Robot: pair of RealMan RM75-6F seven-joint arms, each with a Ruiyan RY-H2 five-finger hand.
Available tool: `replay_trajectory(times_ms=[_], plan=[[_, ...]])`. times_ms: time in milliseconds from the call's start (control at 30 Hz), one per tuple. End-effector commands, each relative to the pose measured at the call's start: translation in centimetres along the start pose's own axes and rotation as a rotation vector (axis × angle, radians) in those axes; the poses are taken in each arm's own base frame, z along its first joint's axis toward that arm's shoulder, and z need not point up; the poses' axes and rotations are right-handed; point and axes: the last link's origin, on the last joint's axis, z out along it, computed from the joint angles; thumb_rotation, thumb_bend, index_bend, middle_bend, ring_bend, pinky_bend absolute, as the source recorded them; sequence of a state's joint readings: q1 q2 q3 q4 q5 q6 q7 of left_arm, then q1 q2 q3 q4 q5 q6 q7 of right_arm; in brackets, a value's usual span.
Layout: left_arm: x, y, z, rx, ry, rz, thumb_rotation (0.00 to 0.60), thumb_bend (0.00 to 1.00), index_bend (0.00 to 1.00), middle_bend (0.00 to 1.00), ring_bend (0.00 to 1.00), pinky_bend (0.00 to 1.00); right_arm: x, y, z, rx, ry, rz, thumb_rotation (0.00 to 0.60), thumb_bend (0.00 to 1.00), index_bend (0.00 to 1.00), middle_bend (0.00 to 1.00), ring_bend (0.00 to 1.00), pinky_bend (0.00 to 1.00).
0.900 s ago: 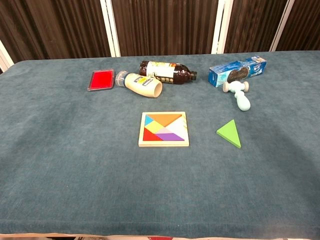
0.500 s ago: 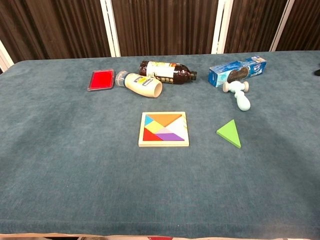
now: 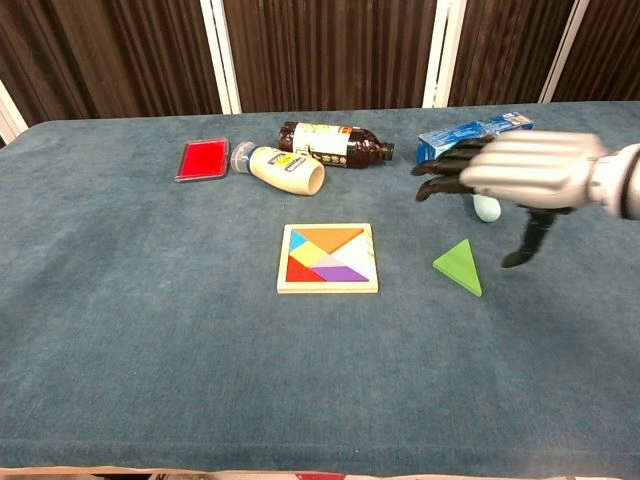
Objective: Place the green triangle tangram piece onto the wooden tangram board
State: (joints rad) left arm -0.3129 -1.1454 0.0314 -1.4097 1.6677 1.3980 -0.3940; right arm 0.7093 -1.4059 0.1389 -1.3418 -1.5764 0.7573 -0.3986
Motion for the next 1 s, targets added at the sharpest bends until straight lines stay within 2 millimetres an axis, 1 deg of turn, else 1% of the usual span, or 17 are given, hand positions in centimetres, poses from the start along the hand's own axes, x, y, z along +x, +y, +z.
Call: replay_trajectory(times_ms=[33,133,233,367,600,767,867,1000], plan=[[0.1,0.0,0.0,0.0,0.005,-0.002,0.6,0.45,0.0,0.0,0.0,0.0,-0.6,-0.6,2.0,0.032,-0.038,-0.048,0.6,0.15,0.34,0.0,0.0,0.0],[0.2,-0.1,-0.1,0.0,0.011,-0.002,0.6,0.45,0.0,0.0,0.0,0.0,-1.3,-0.7,2.3,0.049,-0.05,-0.097,0.6,0.18,0.39,0.0,0.0,0.0],[0.3,-0.2,-0.1,0.006,0.012,0.0,0.6,0.45,0.0,0.0,0.0,0.0,-1.8,-0.6,2.1,0.051,-0.055,-0.1,0.6,0.19,0.4,0.0,0.0,0.0],[0.3,-0.2,-0.2,0.009,0.011,0.005,0.6,0.45,0.0,0.0,0.0,0.0,-2.0,-0.6,1.9,0.056,-0.055,-0.092,0.6,0.19,0.41,0.0,0.0,0.0],[0.2,-0.2,-0.3,0.009,0.01,0.004,0.6,0.46,0.0,0.0,0.0,0.0,-2.4,-1.1,2.3,0.072,-0.054,-0.095,0.6,0.27,0.48,0.0,0.0,0.0],[0.5,-0.4,-0.4,0.013,0.018,-0.001,0.6,0.45,0.0,0.0,0.0,0.0,-2.6,-1.1,2.3,0.067,-0.055,-0.108,0.6,0.28,0.5,0.0,0.0,0.0],[0.6,-0.4,-0.4,0.014,0.023,-0.003,0.6,0.45,0.0,0.0,0.0,0.0,-2.6,-1.1,2.3,0.066,-0.059,-0.114,0.6,0.32,0.5,0.0,0.0,0.0],[0.6,-0.3,-0.4,0.011,0.022,-0.008,0.6,0.45,0.0,0.0,0.0,0.0,-2.4,-1.2,2.5,0.062,-0.057,-0.113,0.6,0.39,0.52,0.0,0.0,0.0]])
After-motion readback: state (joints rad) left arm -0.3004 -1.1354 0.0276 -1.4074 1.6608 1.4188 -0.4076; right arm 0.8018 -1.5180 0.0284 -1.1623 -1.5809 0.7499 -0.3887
